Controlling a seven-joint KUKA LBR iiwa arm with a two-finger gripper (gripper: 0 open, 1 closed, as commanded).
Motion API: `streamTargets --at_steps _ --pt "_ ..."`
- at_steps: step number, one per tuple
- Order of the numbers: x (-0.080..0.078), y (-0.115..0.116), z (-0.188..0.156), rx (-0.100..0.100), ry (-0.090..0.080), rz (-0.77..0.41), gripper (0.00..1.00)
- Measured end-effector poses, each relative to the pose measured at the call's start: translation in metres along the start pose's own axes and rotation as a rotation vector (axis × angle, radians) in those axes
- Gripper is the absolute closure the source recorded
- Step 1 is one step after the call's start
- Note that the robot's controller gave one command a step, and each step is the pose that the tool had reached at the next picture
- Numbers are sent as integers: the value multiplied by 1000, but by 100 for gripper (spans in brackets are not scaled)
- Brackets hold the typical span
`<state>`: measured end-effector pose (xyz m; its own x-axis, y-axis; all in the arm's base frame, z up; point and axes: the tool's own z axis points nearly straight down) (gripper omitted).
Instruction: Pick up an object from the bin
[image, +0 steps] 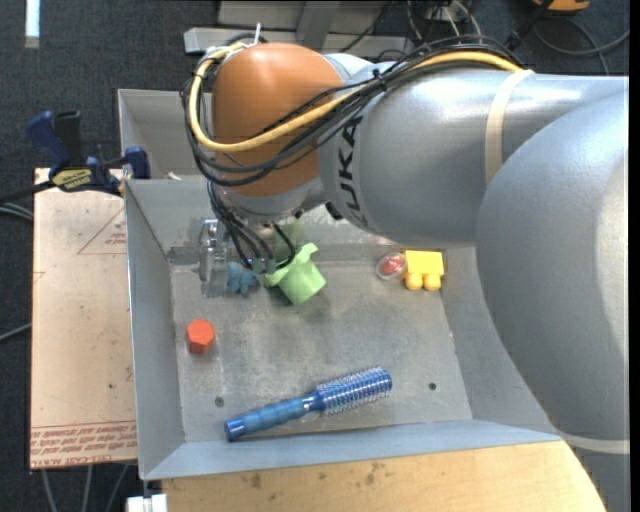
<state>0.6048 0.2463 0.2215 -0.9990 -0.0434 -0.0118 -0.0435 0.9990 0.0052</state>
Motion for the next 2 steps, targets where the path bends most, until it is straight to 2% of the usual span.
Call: streamTargets --at_steps 1,2 --pt "2 -1 5 3 9 2 0" --pt "76 7 130 7 19 80 0"
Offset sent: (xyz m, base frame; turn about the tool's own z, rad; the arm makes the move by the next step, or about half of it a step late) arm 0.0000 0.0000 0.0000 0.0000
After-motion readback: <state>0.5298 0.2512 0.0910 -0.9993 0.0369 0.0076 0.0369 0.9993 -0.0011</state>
